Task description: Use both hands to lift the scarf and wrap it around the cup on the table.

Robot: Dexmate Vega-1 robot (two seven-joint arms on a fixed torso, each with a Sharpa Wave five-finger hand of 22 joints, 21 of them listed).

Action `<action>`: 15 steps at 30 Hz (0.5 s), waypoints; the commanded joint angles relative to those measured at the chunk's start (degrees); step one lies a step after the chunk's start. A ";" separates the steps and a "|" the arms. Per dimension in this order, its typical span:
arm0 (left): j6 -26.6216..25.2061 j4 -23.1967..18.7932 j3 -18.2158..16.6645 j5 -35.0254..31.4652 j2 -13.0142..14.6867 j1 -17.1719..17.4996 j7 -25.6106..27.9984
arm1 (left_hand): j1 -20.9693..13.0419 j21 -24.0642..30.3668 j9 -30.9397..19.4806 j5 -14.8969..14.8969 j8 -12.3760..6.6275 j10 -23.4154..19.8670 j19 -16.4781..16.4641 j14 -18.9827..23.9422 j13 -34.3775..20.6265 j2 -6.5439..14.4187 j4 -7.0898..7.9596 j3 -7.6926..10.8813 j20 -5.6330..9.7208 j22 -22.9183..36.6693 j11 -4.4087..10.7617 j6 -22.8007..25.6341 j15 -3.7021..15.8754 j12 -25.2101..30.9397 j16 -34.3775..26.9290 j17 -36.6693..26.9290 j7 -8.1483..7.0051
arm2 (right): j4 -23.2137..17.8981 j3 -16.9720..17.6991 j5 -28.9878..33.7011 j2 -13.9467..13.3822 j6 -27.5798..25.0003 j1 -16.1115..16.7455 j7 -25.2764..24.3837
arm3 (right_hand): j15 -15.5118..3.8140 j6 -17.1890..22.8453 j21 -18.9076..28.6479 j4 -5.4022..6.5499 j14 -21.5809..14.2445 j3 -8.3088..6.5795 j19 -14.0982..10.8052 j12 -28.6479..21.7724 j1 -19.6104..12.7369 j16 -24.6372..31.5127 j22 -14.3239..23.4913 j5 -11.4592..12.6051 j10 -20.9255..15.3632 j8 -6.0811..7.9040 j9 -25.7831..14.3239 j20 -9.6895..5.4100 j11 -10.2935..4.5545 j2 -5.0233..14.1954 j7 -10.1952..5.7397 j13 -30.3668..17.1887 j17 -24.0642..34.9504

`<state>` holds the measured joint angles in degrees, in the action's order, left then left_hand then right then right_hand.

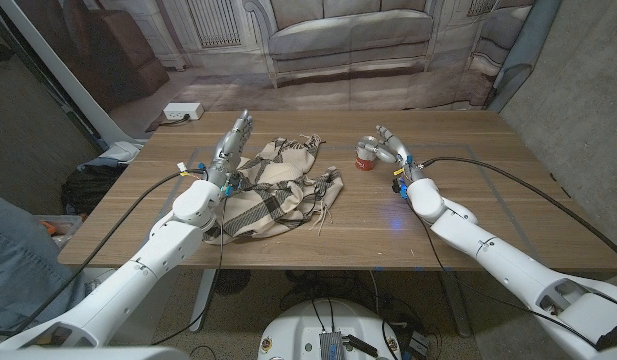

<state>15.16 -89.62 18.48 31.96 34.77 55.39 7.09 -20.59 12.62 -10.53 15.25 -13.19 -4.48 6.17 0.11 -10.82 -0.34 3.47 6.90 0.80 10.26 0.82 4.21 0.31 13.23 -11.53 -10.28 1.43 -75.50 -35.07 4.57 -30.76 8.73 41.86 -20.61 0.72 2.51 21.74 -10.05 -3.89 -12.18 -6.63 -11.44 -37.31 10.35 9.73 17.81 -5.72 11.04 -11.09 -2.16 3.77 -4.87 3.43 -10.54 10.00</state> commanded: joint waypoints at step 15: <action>-0.13 -0.08 0.00 0.06 -0.01 -0.11 -0.45 | -0.51 -0.47 -0.33 -0.48 -0.59 -0.98 0.40 0.92 -0.08 0.55 -0.10 -0.22 -0.96 0.24 0.09 2.17 0.27 0.21 -0.05 -0.12 -0.01 | 0.62 -2.84 2.85 0.07 -7.08 -1.54 -2.13 | -0.84 3.62 -0.97 1.07 -4.06 0.63 -4.20 -2.44 -3.41 0.99 0.43 1.53 -7.24 1.44 -0.08 -1.41 -1.29 -1.51 0.21 -0.05 0.11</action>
<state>15.24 -89.87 18.36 31.84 34.76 55.39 7.11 -20.98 12.28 -10.73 14.82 -13.19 -4.99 6.48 0.51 -10.82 0.04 3.47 6.90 0.49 10.26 0.90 5.64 0.72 13.23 -11.53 -10.28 1.44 -75.78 -37.26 7.43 -31.06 3.46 40.77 -22.13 -0.02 5.13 20.97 -9.40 -7.10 -11.53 -10.04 -13.45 -39.79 11.03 10.02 18.87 -11.84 12.04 -11.08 -2.27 2.43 -6.29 3.70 -10.50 10.00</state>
